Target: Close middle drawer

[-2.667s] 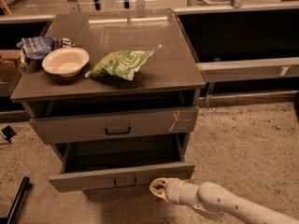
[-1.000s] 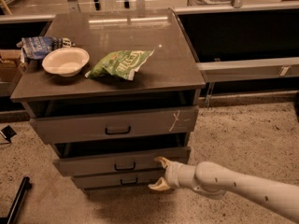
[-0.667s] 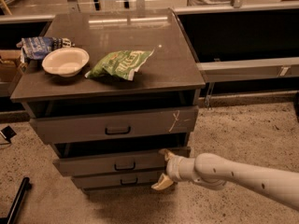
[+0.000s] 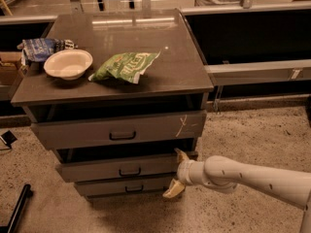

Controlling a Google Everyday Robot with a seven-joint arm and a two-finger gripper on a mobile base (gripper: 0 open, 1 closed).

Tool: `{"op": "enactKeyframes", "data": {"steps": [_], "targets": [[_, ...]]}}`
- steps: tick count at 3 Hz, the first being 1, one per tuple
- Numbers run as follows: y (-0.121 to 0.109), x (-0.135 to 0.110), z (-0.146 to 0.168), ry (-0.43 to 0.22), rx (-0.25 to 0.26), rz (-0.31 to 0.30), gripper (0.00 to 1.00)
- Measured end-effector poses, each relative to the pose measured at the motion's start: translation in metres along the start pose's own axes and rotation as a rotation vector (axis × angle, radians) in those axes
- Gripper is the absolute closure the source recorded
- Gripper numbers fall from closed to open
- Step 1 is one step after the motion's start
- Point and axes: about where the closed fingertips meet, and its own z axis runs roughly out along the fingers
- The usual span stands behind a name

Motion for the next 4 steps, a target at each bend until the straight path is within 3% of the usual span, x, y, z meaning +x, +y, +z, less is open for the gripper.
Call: {"op": "enactKeyframes", "data": {"steps": [1,2,3,4], "targets": [[-0.005,-0.023,-0.008,-0.046,0.013,-0.048,0.0],[-0.003,-0.038,-0.016,-0.112,0.012,-0.068,0.18],[0.008,-0.037,-0.014,-0.136,-0.027,-0.055,0.41],[0.021,-0.025,-0.008,-0.108,-0.07,-0.034,0.65]]}}
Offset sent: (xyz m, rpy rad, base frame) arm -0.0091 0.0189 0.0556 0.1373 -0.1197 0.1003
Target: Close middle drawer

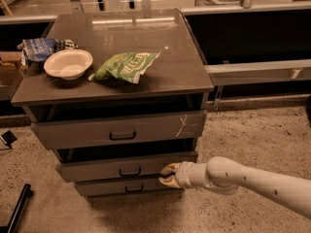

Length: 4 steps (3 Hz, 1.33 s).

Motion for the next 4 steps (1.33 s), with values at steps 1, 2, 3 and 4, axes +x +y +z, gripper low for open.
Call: {"op": "enactKeyframes", "data": {"steps": [1,2,3,4], "targets": [[0.002,0.017,0.009,0.077,-0.022,0.018,0.88],[-0.011,0.035,0.02,0.141,-0.025,0.029,0.86],[-0.026,0.046,0.031,0.163,-0.022,0.017,0.62],[-0.027,0.046,0.032,0.163,-0.02,0.016,0.39]]}}
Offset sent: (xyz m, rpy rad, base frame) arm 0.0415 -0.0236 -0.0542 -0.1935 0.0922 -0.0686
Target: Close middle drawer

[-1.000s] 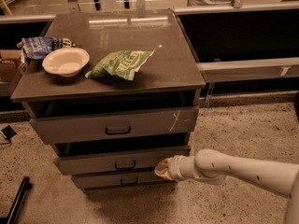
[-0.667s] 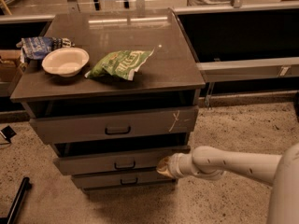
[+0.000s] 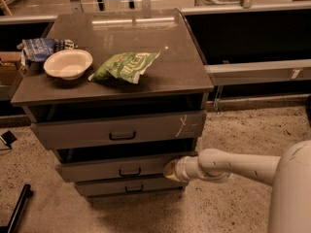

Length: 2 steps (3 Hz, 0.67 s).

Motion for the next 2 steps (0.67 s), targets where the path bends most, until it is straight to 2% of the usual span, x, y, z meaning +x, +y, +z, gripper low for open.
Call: {"op": "enactKeyframes", "data": {"steps": [1,2], "targets": [[0.0,0.0,0.0,0.0,0.0,0.0,0.16],[0.0001,-0.0001,0.0001,0.0,0.0,0.0,0.0]]}}
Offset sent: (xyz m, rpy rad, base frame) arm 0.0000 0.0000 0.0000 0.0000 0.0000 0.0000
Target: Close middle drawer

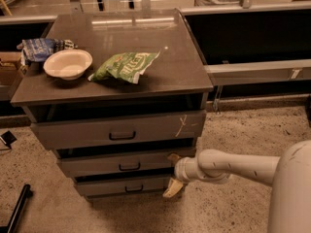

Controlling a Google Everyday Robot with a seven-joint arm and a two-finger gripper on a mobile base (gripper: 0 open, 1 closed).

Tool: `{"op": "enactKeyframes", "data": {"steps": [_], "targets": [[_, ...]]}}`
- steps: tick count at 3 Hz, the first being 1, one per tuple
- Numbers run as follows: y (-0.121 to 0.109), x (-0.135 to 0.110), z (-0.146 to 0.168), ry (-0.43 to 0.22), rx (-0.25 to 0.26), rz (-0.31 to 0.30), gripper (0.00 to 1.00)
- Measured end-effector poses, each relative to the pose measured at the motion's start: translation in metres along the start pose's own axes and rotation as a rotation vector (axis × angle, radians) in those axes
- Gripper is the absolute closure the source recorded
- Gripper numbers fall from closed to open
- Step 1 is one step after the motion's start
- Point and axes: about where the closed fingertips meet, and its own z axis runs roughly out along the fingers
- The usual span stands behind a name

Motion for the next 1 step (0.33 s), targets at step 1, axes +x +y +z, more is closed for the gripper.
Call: {"op": "enactKeyframes", "data": {"steps": [1], "targets": [[0.0,0.0,0.0,0.0,0.0,0.0,0.0]]}}
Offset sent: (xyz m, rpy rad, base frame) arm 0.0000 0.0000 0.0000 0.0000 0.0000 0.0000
